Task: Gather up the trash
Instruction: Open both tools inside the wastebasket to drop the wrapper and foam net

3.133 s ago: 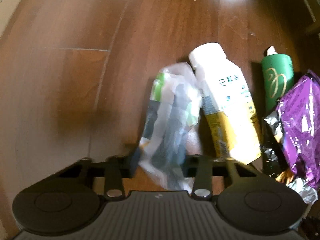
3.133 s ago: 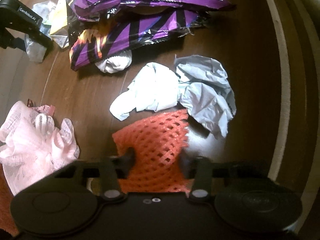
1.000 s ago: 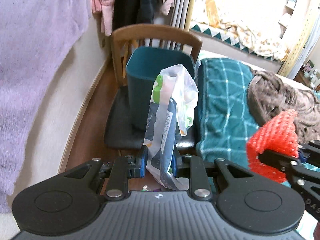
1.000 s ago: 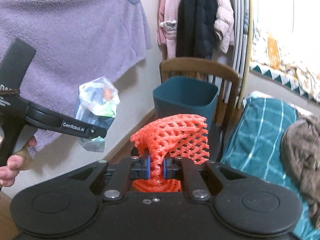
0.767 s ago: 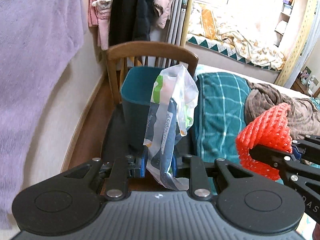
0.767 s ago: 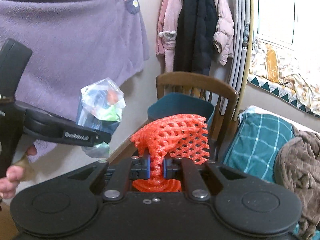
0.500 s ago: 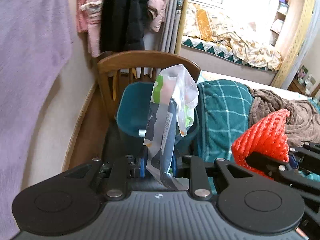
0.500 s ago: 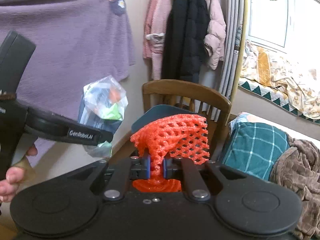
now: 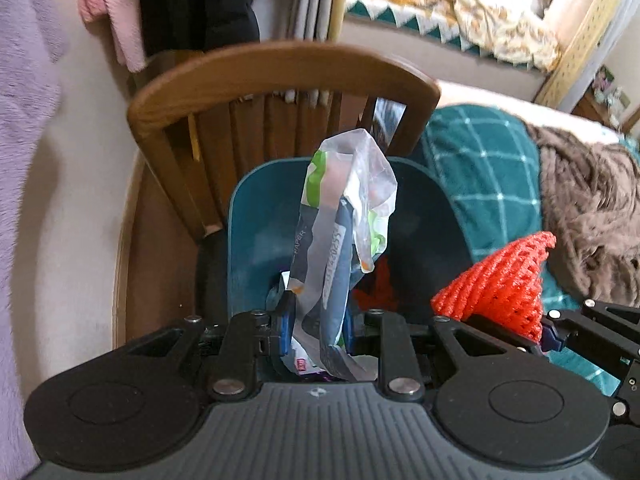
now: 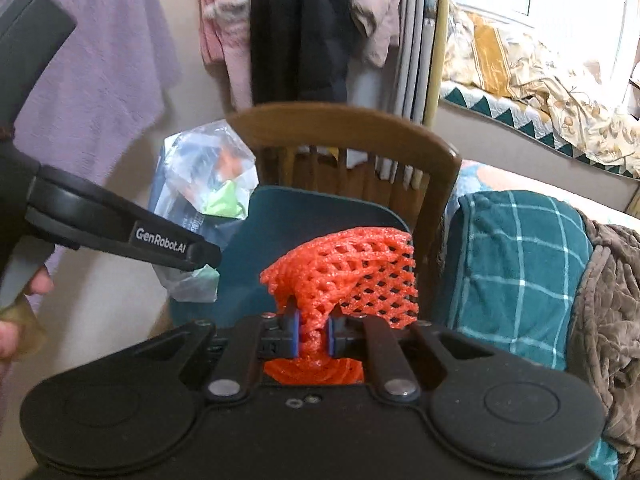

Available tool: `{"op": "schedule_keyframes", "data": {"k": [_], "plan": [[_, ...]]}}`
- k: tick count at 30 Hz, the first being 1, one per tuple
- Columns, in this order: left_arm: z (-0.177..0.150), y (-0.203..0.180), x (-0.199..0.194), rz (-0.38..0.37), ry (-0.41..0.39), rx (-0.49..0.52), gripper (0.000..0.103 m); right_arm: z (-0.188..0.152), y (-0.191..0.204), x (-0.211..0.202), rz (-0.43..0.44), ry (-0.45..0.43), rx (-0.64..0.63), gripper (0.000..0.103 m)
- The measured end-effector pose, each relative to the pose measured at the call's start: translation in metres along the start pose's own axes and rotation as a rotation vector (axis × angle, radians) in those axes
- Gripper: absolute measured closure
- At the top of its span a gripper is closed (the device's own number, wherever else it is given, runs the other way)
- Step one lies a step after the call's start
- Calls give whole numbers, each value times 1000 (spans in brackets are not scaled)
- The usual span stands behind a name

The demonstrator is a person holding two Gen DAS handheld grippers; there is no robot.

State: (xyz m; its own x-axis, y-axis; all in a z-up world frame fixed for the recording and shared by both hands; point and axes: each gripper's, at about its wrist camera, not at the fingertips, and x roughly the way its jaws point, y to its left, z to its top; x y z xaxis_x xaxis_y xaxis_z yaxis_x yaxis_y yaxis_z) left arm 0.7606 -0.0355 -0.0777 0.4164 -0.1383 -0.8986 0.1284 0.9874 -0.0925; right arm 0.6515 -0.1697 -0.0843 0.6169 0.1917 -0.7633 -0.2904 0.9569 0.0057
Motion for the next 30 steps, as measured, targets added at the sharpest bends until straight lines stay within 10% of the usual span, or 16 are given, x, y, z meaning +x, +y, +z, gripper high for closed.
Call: {"op": "schedule_keyframes", "data": {"k": [18, 30], "plan": [[-9, -13, 97, 15, 224, 175, 80, -16, 23, 82, -55, 179, -12, 80], [-18, -18, 101, -4, 228, 181, 64, -21, 12, 75, -87, 169, 58, 63]]}}
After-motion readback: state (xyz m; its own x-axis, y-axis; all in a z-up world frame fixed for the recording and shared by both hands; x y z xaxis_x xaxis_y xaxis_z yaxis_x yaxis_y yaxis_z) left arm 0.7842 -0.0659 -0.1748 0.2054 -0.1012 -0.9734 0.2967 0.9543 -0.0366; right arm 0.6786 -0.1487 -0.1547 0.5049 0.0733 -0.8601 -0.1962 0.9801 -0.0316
